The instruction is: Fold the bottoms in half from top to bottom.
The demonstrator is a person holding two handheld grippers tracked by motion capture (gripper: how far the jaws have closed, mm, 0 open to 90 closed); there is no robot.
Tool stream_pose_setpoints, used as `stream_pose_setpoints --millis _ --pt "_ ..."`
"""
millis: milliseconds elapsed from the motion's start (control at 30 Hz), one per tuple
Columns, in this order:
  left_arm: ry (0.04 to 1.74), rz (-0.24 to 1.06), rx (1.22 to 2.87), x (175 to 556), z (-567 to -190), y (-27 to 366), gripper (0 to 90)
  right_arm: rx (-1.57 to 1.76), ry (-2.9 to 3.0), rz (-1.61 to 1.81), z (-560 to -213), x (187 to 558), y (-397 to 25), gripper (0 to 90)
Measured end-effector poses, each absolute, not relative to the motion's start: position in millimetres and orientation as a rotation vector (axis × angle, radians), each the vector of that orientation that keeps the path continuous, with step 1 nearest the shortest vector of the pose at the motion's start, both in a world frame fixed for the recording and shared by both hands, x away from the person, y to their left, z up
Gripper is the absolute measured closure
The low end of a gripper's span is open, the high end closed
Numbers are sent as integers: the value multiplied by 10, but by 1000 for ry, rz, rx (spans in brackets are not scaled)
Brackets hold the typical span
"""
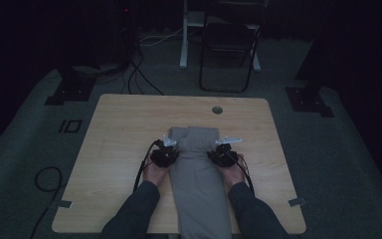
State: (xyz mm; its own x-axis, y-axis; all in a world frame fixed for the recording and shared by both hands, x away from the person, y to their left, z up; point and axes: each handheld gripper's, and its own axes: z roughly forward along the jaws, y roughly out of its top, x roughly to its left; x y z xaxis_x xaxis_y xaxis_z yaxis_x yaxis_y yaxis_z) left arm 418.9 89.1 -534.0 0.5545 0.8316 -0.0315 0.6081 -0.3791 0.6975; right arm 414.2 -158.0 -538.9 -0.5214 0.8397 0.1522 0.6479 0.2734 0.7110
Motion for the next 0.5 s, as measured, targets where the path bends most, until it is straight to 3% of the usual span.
stream_pose_setpoints --millis 267,500 --pt "1247 491 2157 4685 -5281 751 854 1463 2243 1023 -5351 4661 -1535 828" --pt "1268 527 2193 4749 -5250 662 853 1495 2237 977 -5321 4789 -1510 820"
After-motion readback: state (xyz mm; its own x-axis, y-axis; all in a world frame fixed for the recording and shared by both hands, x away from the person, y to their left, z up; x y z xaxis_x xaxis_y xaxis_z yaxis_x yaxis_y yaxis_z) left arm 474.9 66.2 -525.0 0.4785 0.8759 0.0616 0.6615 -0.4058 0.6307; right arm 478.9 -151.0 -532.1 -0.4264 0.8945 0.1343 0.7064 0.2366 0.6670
